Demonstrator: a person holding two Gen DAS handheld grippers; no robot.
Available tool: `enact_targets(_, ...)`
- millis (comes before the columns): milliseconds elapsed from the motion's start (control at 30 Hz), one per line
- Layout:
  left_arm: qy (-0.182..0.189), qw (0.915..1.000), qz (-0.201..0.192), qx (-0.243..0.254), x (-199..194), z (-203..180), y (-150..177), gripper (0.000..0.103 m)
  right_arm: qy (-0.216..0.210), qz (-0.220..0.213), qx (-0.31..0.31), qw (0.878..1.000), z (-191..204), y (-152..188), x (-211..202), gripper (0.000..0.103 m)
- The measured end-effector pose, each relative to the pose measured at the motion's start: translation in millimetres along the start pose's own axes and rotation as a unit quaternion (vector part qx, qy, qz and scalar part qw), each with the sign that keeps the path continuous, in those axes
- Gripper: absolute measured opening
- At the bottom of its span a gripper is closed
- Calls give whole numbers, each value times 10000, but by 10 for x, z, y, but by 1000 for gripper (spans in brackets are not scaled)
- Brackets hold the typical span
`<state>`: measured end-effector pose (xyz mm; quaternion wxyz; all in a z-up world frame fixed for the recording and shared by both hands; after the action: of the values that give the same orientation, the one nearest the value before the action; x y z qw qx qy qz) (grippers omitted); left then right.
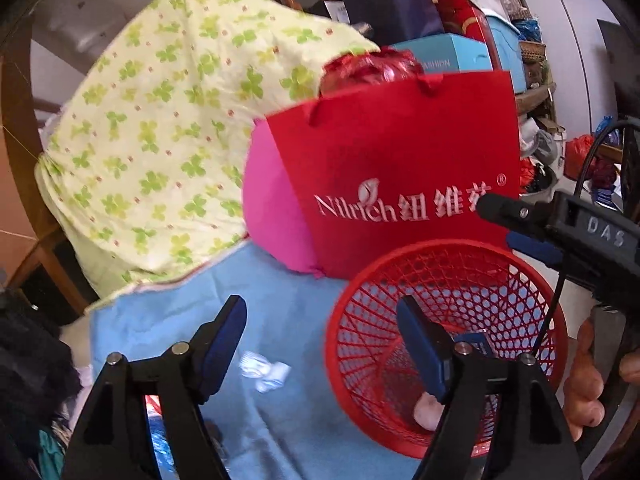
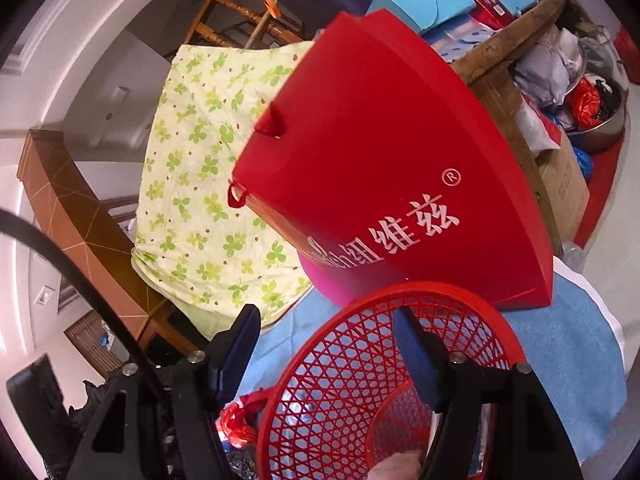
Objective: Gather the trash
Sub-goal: 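Carry the paper ball with left tool while right tool drops the toothpaste box into the red basket, then move both open tools back over the remaining trash on the blanket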
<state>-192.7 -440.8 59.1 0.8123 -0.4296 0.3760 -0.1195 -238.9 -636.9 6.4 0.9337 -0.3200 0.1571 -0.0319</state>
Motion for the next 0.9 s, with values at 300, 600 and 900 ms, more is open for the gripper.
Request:
enact_targets(300, -437, 9984, -333, 100, -421, 158, -85, 79, -142, -216, -223, 9994, 194, 16, -21, 72)
enact_targets(600, -729, 9970, -237, -85, -625, 455, 53, 80, -444, -243, -732, 9960, 685, 227, 45, 72)
enact_targets(900, -1029, 9940, -160, -339, -789, 807, 260, 80, -575, -36, -1123, 9920, 1084, 535, 222, 72)
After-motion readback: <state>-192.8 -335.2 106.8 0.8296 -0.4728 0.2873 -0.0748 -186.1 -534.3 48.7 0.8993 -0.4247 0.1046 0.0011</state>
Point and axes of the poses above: each gripper's, at about its wrist camera, not at the fingertips, and x roughly the way its jaws point, z to its left, y to its underside, the point moved 6 cm from there along x, roughly the way its jaws point, and after that the axes turned 11 degrees about y, right-handed, at the moved point
